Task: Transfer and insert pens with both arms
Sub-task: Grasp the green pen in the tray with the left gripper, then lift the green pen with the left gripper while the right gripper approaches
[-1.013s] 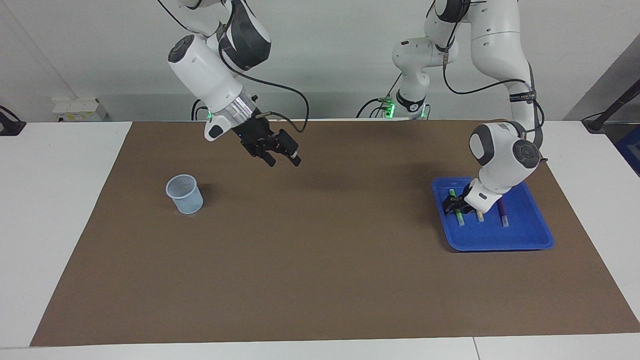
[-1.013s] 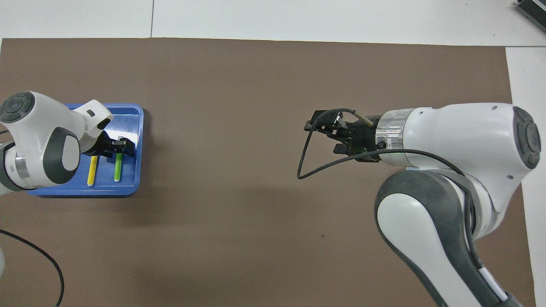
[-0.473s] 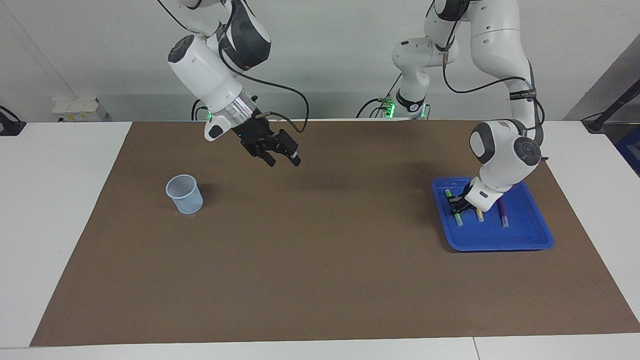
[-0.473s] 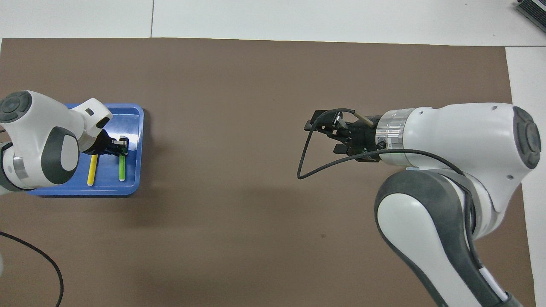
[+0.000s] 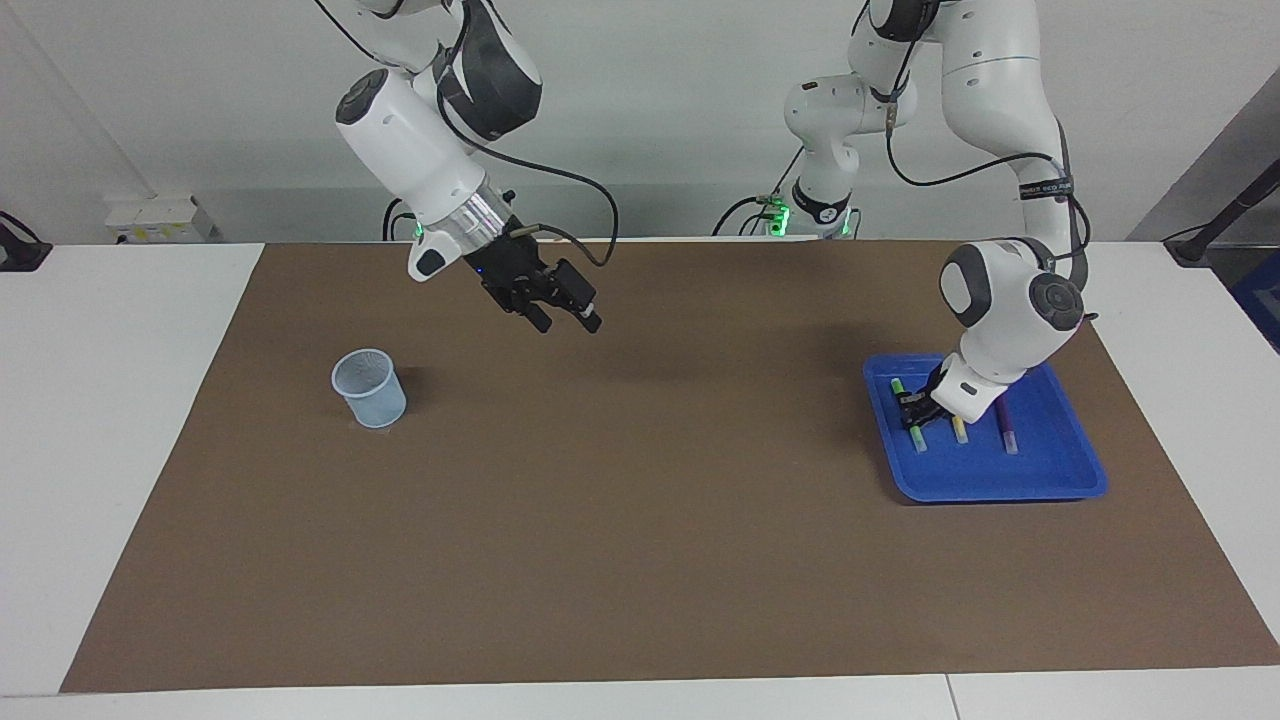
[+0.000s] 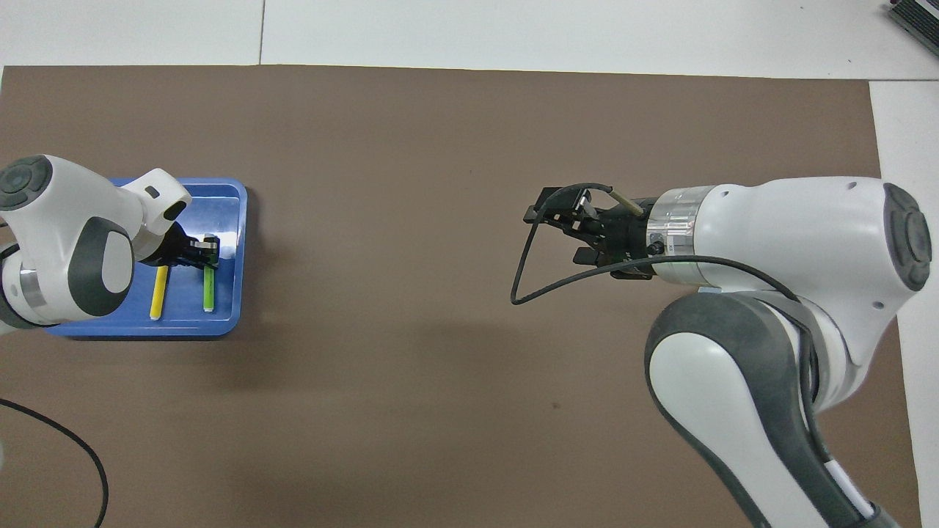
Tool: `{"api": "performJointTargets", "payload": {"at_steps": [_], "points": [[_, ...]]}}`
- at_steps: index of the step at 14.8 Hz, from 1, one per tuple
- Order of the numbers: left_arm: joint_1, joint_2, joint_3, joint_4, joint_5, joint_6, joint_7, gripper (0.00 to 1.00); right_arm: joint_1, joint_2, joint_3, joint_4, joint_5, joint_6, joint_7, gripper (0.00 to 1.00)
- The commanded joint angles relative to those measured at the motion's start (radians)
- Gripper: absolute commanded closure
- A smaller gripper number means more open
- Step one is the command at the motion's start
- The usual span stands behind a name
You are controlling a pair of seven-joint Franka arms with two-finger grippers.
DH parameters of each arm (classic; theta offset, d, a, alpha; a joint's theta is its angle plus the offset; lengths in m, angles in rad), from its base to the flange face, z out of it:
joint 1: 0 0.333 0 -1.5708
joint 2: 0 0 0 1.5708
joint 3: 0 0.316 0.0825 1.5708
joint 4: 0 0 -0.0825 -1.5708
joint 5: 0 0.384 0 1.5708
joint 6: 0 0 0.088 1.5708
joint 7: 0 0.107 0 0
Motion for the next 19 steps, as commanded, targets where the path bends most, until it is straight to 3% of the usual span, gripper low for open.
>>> {"api": "performJointTargets", "payload": {"at_steps": [1, 7, 12, 15, 19], "points": [[0.006, 0.001, 0.010, 0.087, -0.007, -0.115, 0.003, 1.00, 0.000, -0.001, 0.000, 0.000, 0.037, 0.022, 0.024, 0.00], [-0.008, -0.042, 0.007, 0.195, -0.011, -0.280, -0.184, 1.00, 0.002, 0.002, 0.000, 0.000, 0.069, 0.033, 0.027, 0.00], [-0.013, -0.088, -0.003, 0.313, -0.161, -0.429, -0.555, 1.00, 0.013, 0.000, 0.002, 0.003, 0.196, 0.039, 0.049, 0.00], [-0.017, -0.137, -0.012, 0.307, -0.251, -0.451, -0.828, 1.00, 0.130, 0.011, 0.002, -0.004, 0.244, 0.243, 0.116, 0.00], [-0.051, -0.171, -0.019, 0.301, -0.277, -0.451, -1.120, 1.00, 0.232, 0.015, 0.002, -0.001, 0.244, 0.344, 0.167, 0.00]]}}
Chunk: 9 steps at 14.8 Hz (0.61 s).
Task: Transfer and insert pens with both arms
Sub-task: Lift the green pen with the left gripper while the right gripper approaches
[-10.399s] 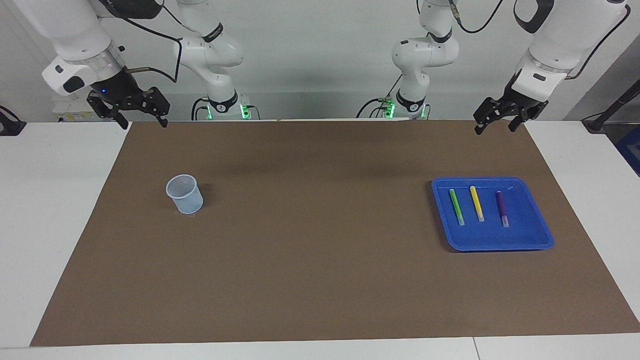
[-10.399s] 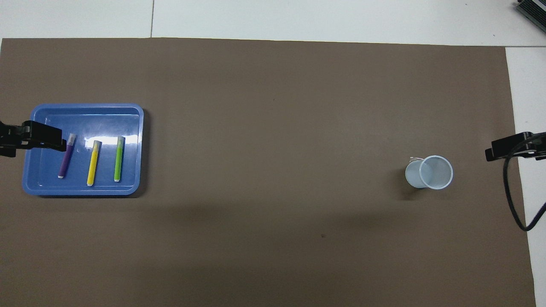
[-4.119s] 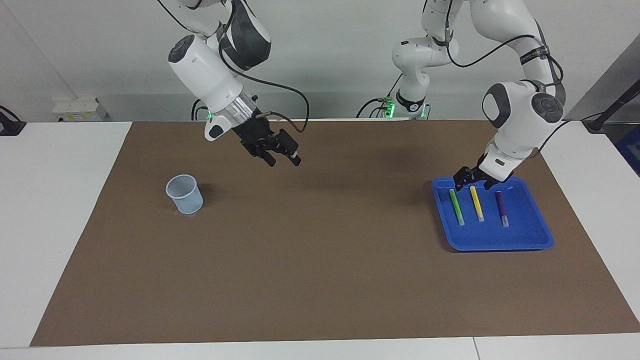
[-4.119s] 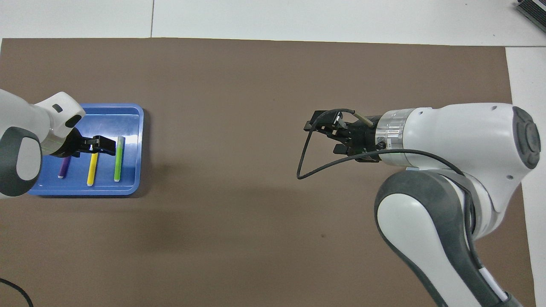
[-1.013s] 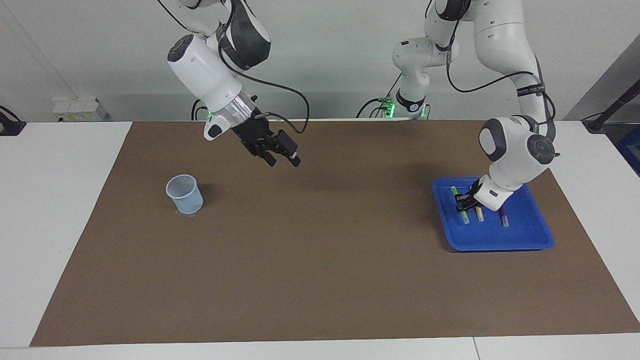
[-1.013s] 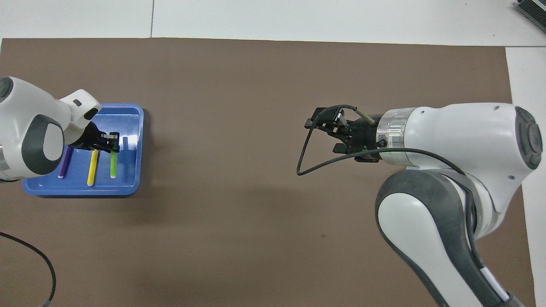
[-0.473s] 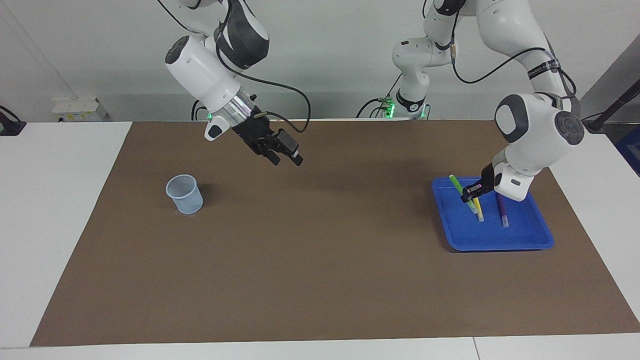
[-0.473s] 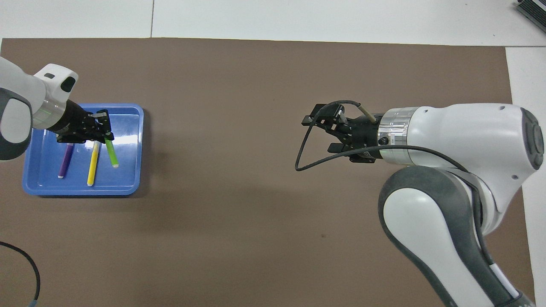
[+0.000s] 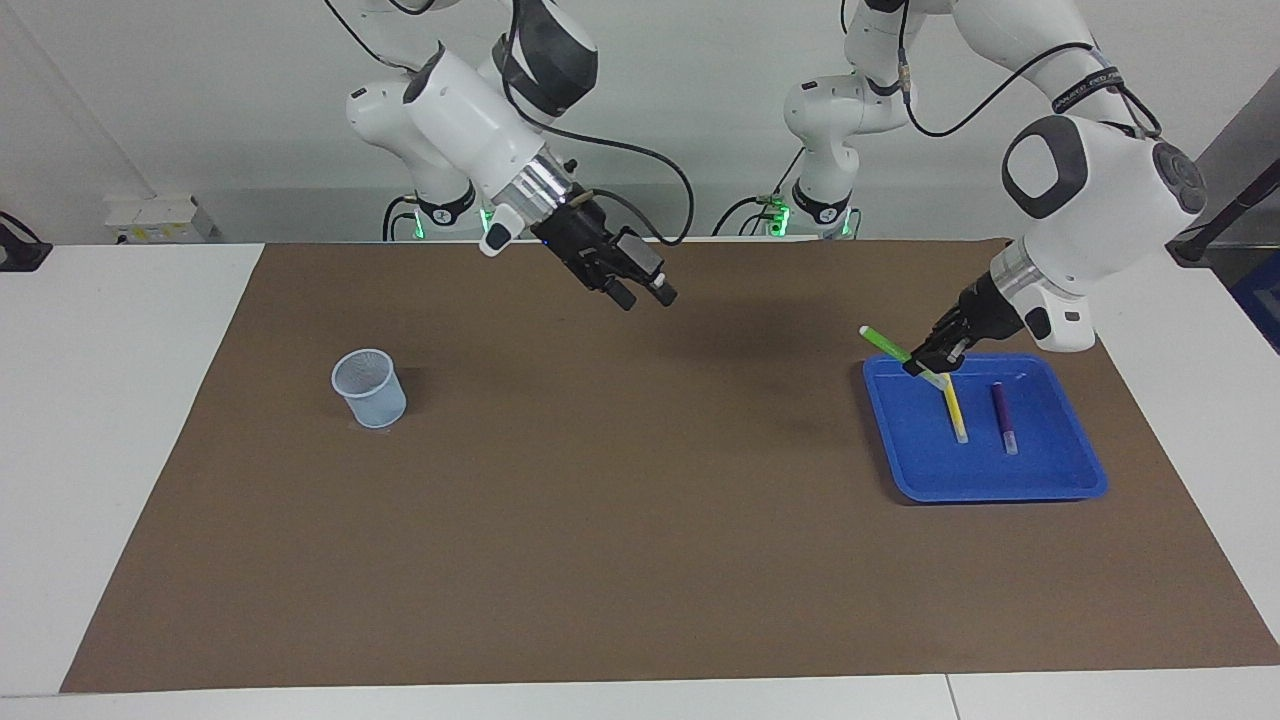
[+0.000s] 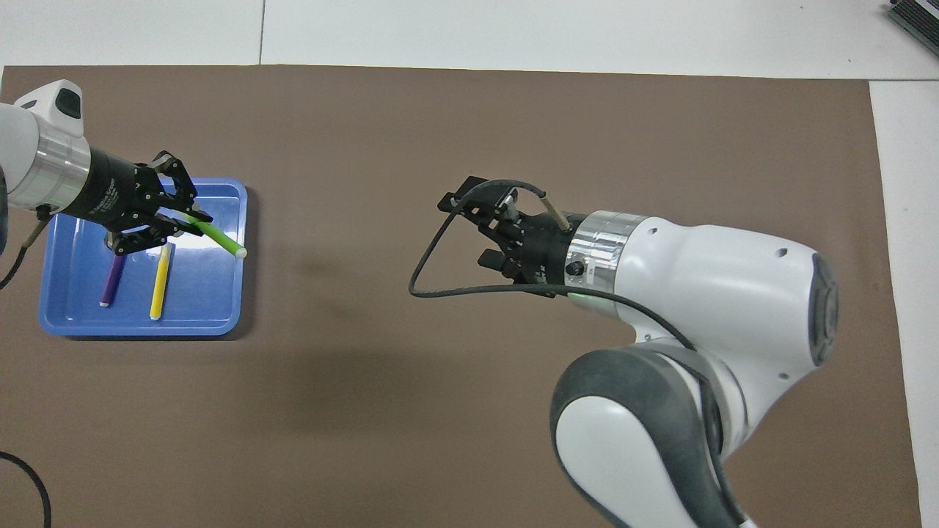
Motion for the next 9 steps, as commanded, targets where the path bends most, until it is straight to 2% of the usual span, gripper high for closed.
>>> {"api": "performJointTargets", "payload": {"at_steps": [1, 5, 9], "points": [[-0.017, -0.034, 0.008, -0.010, -0.075, -0.023, -0.144, 1.00, 0.051, 0.011, -0.004, 0.003, 0.019, 0.089, 0.012, 0.00], [0.003, -0.056, 0.011, -0.026, -0.212, -0.125, -0.175, 1.00, 0.134, 0.023, -0.004, 0.020, 0.017, 0.132, 0.058, 0.00], [0.009, -0.071, 0.012, -0.053, -0.313, -0.130, -0.281, 1.00, 0.221, 0.124, -0.004, 0.063, 0.017, 0.275, 0.058, 0.00]]}}
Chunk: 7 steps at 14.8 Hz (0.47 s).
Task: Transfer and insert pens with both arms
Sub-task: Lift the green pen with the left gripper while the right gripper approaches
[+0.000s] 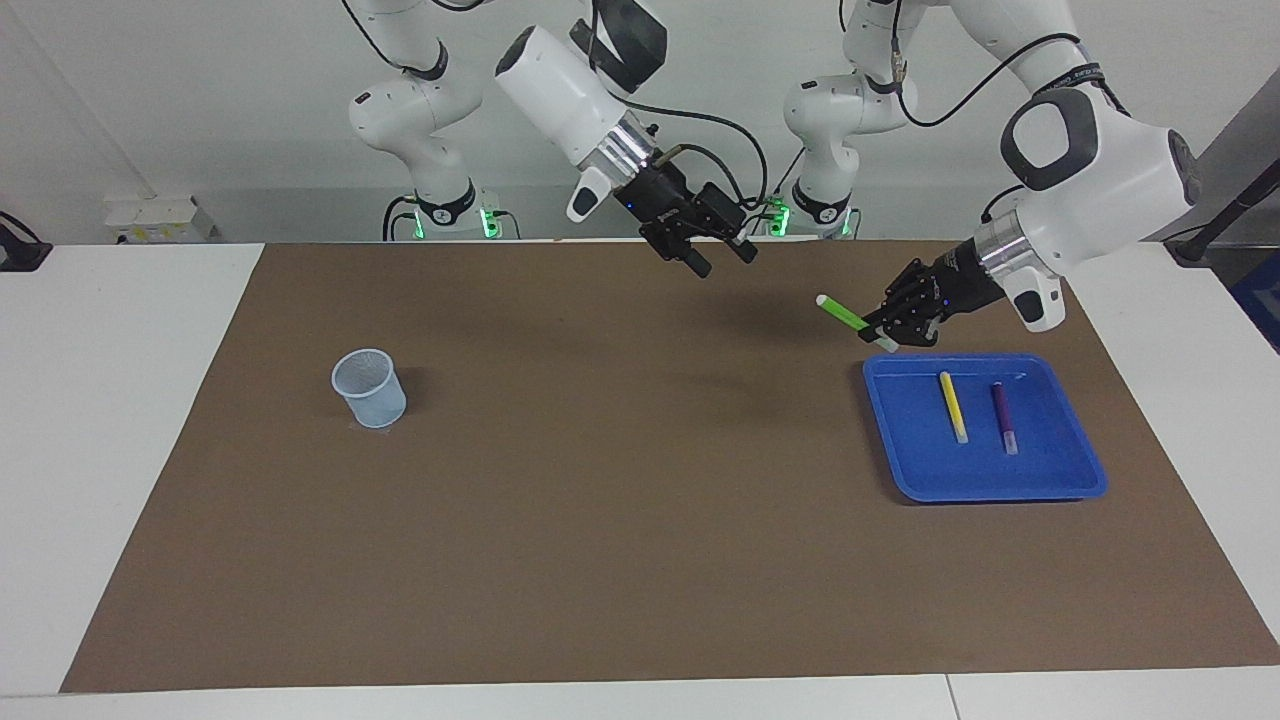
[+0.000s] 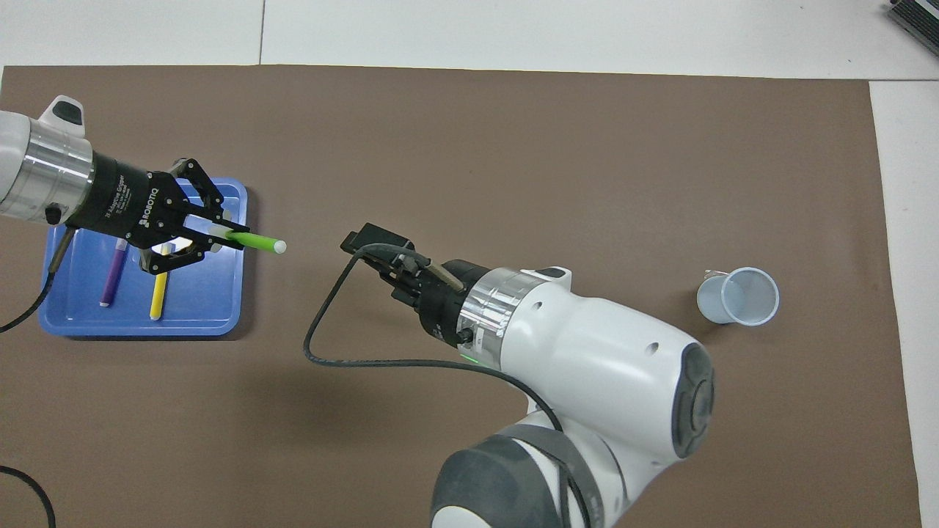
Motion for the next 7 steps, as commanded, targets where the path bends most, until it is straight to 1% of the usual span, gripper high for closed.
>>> {"api": "performJointTargets", "payload": {"at_steps": [1, 2, 5, 7], "points": [[0.013, -0.040, 0.002, -0.049, -0.059, -0.020, -0.058, 1.00, 0.049, 0.102, -0.004, 0.068, 0.017, 0.088, 0.008, 0.00], [0.014, -0.046, 0.002, -0.057, -0.067, -0.026, -0.065, 1.00, 0.054, 0.119, -0.004, 0.089, 0.017, 0.100, 0.010, 0.00], [0.014, -0.063, 0.002, -0.092, -0.076, -0.037, -0.073, 1.00, 0.069, 0.136, -0.004, 0.137, 0.015, 0.100, 0.008, 0.00], [0.014, -0.071, 0.002, -0.103, -0.089, -0.051, -0.091, 1.00, 0.069, 0.165, -0.004, 0.187, 0.010, 0.099, 0.007, 0.00]]}}
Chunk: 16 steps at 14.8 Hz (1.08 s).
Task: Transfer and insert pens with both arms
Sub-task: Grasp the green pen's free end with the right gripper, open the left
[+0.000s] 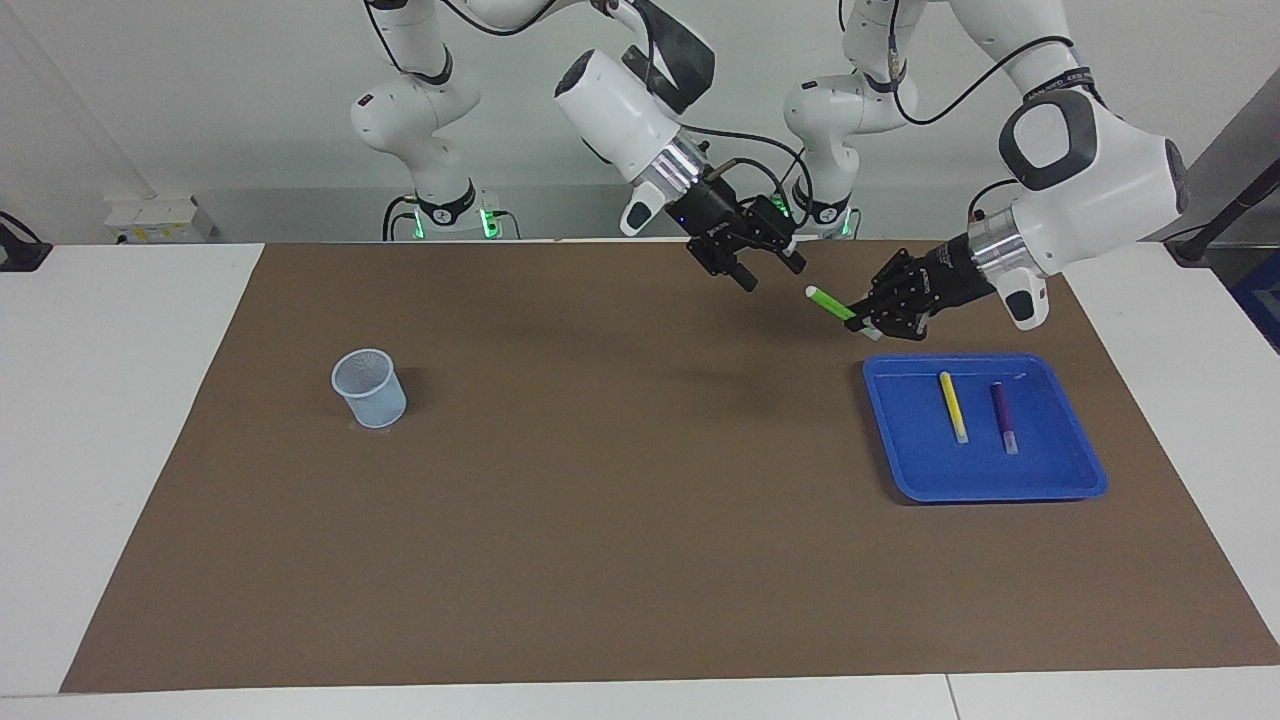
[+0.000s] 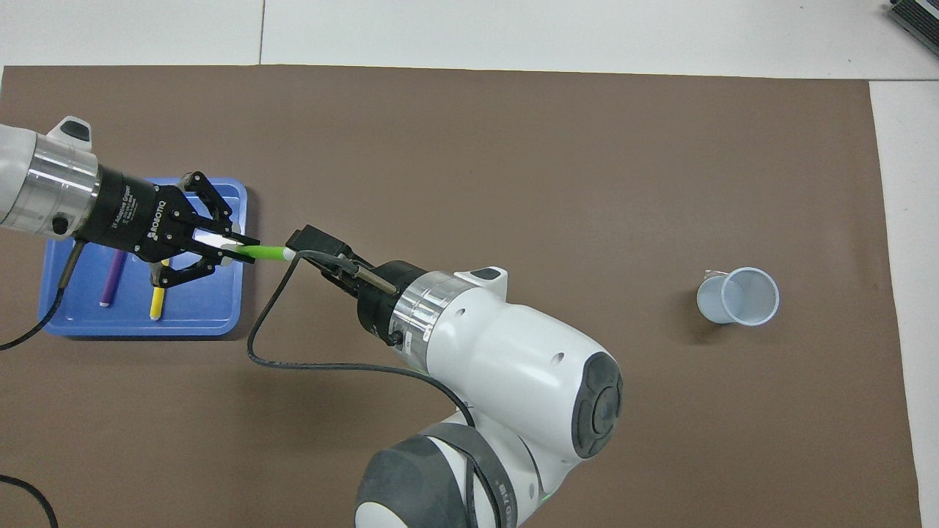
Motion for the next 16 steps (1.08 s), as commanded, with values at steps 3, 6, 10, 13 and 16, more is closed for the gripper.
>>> {"api": "performJointTargets", "payload": {"at_steps": [3, 6, 10, 13, 16], "points": [[0.003, -0.054, 0.002, -0.046, -0.043, -0.040, -0.069, 1.00, 0.012, 0.119, -0.004, 0.131, -0.020, 0.005, 0.000, 0.00], [-0.009, -0.059, 0.000, -0.046, -0.045, -0.031, -0.093, 1.00, 0.028, 0.130, -0.004, 0.135, -0.026, 0.005, -0.006, 0.13], [-0.017, -0.059, -0.001, -0.046, -0.043, -0.031, -0.100, 1.00, 0.028, 0.130, -0.004, 0.135, -0.025, 0.003, 0.005, 0.22], [-0.017, -0.061, -0.001, -0.046, -0.043, -0.031, -0.101, 1.00, 0.028, 0.130, -0.004, 0.135, -0.025, 0.001, 0.005, 0.35], [-0.017, -0.065, 0.000, -0.046, -0.043, -0.034, -0.101, 1.00, 0.028, 0.130, -0.004, 0.135, -0.025, 0.001, 0.007, 0.43]]}}
